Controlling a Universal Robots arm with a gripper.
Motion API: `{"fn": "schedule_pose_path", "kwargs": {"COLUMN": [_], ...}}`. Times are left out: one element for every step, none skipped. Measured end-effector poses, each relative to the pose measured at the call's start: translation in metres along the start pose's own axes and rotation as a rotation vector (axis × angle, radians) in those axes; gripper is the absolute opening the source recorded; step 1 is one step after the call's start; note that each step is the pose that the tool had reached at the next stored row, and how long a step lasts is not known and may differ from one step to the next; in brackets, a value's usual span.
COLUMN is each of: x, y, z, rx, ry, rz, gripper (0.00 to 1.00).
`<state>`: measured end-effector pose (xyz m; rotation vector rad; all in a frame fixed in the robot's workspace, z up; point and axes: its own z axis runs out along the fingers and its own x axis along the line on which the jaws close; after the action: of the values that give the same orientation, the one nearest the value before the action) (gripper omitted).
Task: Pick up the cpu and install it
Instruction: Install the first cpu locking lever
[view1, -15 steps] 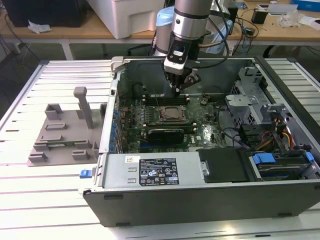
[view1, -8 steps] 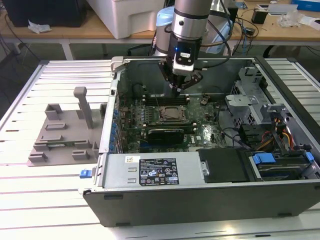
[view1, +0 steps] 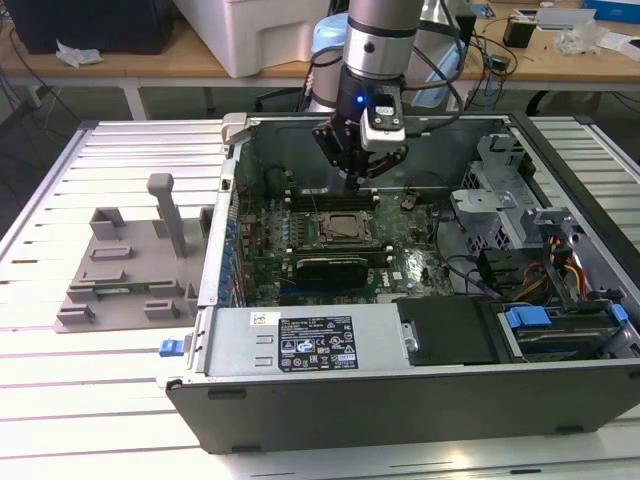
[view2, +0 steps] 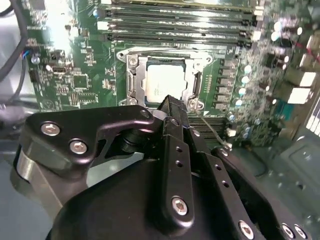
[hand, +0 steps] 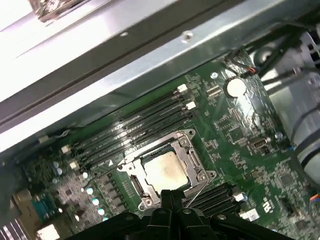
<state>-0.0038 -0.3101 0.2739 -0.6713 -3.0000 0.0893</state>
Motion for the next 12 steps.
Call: {"fn": "schedule_pose_path", "kwargs": {"x": [0.0,0.0,0.0,0.0,0.0,0.0,0.0,0.0,0.0,0.0,0.0,0.0], "y": [0.0,0.0,0.0,0.0,0.0,0.0,0.0,0.0,0.0,0.0,0.0,0.0], "z": [0.0,0.0,0.0001,0.0001,0.0001,0.0002,0.0002,0.0002,0.0003,0.0003,0.0003,0.0004], "rx": [0.0013,0.0026,0.0039,0.0052,0.0061,0.007,0.0077,0.009,0.01,0.011,0.012,0.013], "ry": [-0.002,-0.0038,-0.0058,-0.0078,-0.009,-0.0104,-0.0115,-0.0133,-0.0149,-0.0161,-0.0175,-0.0187], "rz": [-0.028,-0.055,-0.085,-0.114,-0.131,-0.151,-0.168,-0.193,-0.216,-0.233,-0.253,-0.27], "gripper": [0.11,0.11,0.11,0.11,0.11,0.11,0.11,0.11,0.11,0.11,0.11,0.11]}}
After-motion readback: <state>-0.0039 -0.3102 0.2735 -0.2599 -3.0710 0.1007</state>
